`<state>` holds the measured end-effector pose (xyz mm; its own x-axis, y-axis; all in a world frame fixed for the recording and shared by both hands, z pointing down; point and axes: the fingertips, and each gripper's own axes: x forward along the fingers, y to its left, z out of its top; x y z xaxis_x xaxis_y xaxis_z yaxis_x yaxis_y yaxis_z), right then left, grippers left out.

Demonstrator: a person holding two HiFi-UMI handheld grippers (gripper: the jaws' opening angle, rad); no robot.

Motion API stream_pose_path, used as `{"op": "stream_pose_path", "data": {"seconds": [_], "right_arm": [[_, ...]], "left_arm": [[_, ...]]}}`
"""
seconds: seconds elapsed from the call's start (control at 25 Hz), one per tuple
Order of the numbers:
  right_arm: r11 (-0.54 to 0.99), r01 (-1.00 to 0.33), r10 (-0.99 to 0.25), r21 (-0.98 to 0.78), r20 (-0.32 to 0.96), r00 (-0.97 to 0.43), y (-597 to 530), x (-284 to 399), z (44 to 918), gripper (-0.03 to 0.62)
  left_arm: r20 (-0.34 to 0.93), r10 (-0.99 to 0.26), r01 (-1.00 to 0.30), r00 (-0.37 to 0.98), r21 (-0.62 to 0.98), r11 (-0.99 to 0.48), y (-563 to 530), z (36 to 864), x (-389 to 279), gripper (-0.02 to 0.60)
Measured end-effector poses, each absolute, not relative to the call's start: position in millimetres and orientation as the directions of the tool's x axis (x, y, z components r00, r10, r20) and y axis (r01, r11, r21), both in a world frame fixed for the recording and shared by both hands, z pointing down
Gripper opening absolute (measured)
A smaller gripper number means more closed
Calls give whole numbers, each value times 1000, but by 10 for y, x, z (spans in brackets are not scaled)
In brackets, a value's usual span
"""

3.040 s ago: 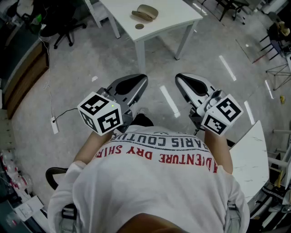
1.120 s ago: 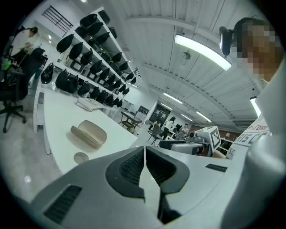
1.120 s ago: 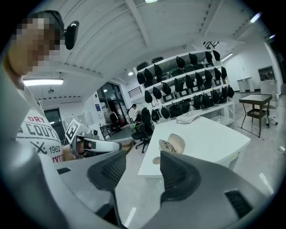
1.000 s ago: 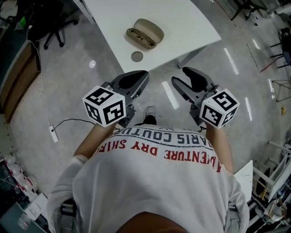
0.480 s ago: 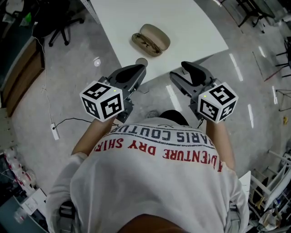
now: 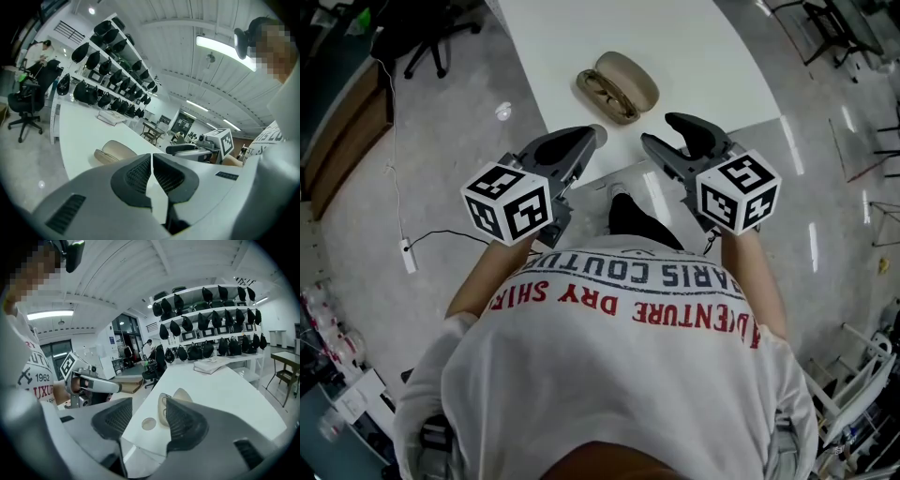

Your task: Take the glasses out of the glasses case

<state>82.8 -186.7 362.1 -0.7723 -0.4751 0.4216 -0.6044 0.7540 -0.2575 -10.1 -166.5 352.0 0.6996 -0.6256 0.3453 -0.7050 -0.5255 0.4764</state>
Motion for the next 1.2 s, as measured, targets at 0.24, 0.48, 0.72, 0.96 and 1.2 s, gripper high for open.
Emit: {"op": "stream_pose_path", "data": {"seconds": [0.24, 0.48, 0.72, 0.96, 1.2], "right_arm": [[762, -585, -420, -280, 473, -774, -2191, 688, 3842, 225], [762, -585, -390, -278, 526, -756, -2464, 584, 4057, 224], [770, -583, -362, -260, 575, -734, -2675, 337, 4253, 224], [773, -583, -341, -251, 611, -714, -2843, 220, 4459, 224], [769, -613, -356, -178, 677, -644, -3029, 143, 4686, 204]], "left_arm": [[357, -649, -726, 672, 490, -482, -1931, 3568, -200, 35], [373, -664, -744, 648, 498, -446, -2114, 3642, -264, 35], [367, -681, -749, 634, 510, -423, -2234, 3682, -452, 35], [377, -700, -764, 607, 519, -383, -2334, 3795, -565, 35], [388, -708, -772, 591, 527, -356, -2450, 3862, -707, 35]]}}
